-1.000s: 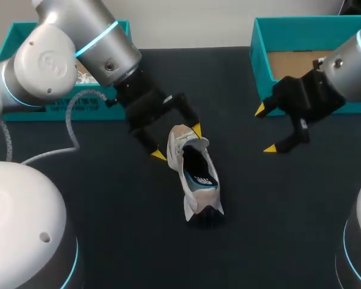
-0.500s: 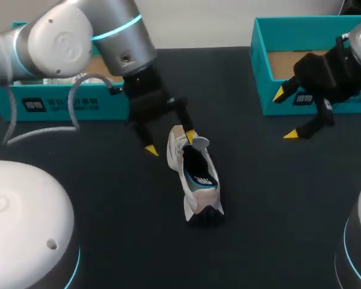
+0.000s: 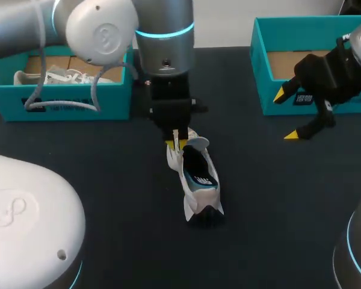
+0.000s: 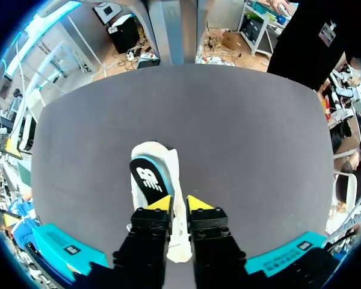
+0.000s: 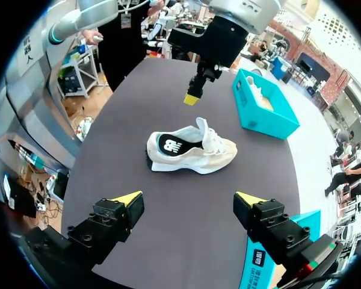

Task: Take the shoe out of the shoebox, open the shoe tongue, remove and reinsert the insole, then place the shoe into the shoebox

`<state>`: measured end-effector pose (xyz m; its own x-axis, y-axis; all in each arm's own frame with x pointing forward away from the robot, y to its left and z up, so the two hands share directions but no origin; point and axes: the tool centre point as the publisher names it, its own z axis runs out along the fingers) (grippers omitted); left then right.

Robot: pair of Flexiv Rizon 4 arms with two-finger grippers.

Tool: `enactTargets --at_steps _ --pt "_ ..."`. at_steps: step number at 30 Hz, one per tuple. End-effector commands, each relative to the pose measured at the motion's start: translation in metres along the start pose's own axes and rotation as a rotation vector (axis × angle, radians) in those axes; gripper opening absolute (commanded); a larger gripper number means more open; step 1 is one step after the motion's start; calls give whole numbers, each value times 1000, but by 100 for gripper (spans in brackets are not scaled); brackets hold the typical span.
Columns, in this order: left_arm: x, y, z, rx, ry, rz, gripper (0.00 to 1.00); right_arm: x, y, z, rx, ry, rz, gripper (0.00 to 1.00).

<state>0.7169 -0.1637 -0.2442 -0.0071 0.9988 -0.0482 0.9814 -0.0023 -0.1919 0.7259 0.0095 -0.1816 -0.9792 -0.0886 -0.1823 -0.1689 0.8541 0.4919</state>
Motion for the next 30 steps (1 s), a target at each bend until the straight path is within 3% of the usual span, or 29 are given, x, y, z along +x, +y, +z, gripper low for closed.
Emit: enactTargets --at_steps 1,8,18,22,30 --pt "-1 1 -1 0 23 0 0 0 0 1 2 1 1 100" --pt "-12 -2 17 39 41 -31 0 0 0 1 2 1 1 100" --pt "-29 0 54 -4 59 -210 0 0 0 1 2 1 1 100" --pt "-40 6 67 10 2 -235 0 0 0 1 2 1 1 100" --pt "-47 14 93 13 12 -251 0 0 0 1 2 1 1 100"
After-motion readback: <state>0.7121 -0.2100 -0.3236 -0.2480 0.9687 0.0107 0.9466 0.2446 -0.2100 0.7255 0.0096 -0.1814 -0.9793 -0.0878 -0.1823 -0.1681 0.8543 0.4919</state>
